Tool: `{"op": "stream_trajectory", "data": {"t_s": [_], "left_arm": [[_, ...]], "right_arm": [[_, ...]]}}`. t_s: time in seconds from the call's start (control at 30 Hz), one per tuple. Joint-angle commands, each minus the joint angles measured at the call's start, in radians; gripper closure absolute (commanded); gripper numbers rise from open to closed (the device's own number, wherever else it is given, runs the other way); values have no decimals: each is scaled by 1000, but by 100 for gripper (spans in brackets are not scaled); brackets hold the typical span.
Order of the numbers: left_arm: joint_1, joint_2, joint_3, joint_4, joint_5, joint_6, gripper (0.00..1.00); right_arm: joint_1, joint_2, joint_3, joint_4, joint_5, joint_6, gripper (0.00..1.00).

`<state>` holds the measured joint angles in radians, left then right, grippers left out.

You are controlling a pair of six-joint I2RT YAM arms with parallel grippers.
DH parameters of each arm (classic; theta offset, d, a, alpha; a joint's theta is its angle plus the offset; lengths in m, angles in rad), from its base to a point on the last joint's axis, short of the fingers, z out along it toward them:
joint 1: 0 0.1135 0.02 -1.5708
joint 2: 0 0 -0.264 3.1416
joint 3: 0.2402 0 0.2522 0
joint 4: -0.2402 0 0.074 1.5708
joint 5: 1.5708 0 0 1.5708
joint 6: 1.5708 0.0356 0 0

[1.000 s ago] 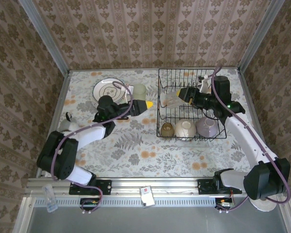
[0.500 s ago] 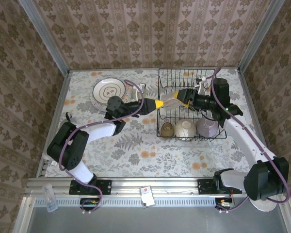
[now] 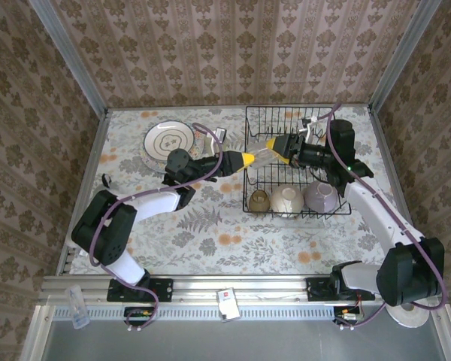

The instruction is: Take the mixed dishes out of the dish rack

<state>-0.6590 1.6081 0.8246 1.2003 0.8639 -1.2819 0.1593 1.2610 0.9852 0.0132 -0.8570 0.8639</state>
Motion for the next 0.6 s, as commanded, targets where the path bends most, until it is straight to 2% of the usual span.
{"op": "stream_trajectory", "data": {"t_s": [0.0, 0.1, 0.2, 0.4, 0.43, 0.5, 0.57], "left_arm": [[-12, -54, 9, 77, 3, -6, 66], [-16, -52, 12, 77, 0, -5, 78], [-20, -49, 14, 77, -5, -4, 98], [-25, -54, 16, 76, -14, 3, 100], [-25, -56, 16, 77, -17, 7, 100], [-24, -58, 15, 75, -24, 11, 100], [-24, -56, 10, 73, -32, 17, 100]], "right_arm": [[-3, 18, -22, 47, -6, 11, 61], [-2, 14, -22, 52, -14, 11, 61], [2, 8, -24, 60, -26, 11, 60], [5, -6, -30, 59, -38, 2, 57], [4, -8, -30, 60, -40, 0, 52], [5, -15, -30, 60, -50, -4, 35], [4, -24, -29, 57, -57, -13, 11]]}}
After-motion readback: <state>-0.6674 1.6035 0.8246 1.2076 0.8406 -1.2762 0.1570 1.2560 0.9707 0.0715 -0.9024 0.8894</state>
